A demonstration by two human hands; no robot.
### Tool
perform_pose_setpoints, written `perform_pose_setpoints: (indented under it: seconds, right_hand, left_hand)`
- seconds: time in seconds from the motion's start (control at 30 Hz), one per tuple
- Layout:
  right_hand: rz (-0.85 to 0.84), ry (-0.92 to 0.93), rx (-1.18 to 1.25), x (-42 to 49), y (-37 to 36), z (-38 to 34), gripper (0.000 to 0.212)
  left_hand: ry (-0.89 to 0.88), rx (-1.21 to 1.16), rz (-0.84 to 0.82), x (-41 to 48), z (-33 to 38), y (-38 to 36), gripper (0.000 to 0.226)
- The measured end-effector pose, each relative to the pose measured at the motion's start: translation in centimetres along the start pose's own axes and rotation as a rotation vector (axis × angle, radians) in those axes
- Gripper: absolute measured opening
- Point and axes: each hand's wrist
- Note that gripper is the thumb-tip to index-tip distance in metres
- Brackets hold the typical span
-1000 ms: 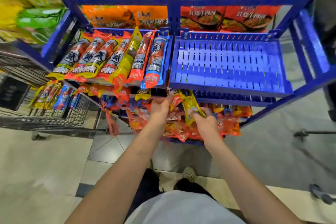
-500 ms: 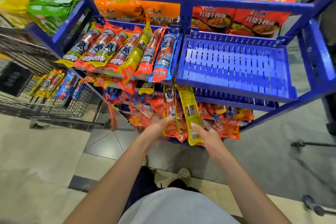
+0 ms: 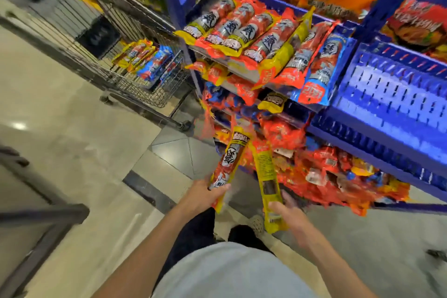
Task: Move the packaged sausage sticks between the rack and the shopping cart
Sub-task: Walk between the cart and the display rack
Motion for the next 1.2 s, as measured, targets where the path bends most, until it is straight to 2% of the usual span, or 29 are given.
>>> perform_pose_setpoints:
  seconds: [0.1,0.2,0.27,0.43,0.57,0.73,0.9,1.1,1.2]
  right_hand:
    - [-0.151,0.047,-0.099,1.2,-3.1,-2.9,0.036]
    - [-0.286,0.117,-0.24,2.3,-7.3,-6.4,0.039]
    - [-0.283,0.147,-0.339,2.9,-10.7,-8.6,0.021]
    - [-0.297,0.221,-0.463,4.4,-19.5,-13.0,0.013]
    - [-0.296,0.236,-0.52,5.2,-25.8,-15.9,0.003]
    - [-0.332,0.239,-0.604,7.2,-32.5,-19.4,0.015]
    - [-0.279,0.192,-0.609,8.9,-36.7,-22.9,0.026]
    - [-0.148,0.081,-0.421,11.3,-39.0,-26.1,0.03]
    - [-0.073,0.032,-0.325,13.2,-40.2,-27.7,0.03]
  left_hand:
    - [-0.001,-0.097,0.086,-1.7,-1.8,2.9,0.02]
    - [0.039,-0.205,0.201,-3.1,-4.0,6.4,0.019]
    - [0.077,-0.288,0.295,-4.0,-5.6,8.7,0.02]
    - [0.124,-0.486,0.543,-5.9,-8.9,14.2,0.021]
    - [0.163,-0.62,0.654,-6.2,-11.3,18.8,0.032]
    - [0.27,-0.706,0.69,-5.1,-13.4,25.9,0.044]
    - [0.262,-0.719,0.705,-3.8,-14.1,32.9,0.048]
    - [0.201,-0.725,0.719,-0.8,-12.2,38.4,0.041]
    - [0.196,-0.7,0.661,1.2,-10.8,41.1,0.04]
Point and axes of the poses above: each hand's wrist, its own x-axis towards the middle knuckle, its own y-axis out of the back of the hand, z = x × y, and after that the axes turned 15 degrees about -x, right-handed
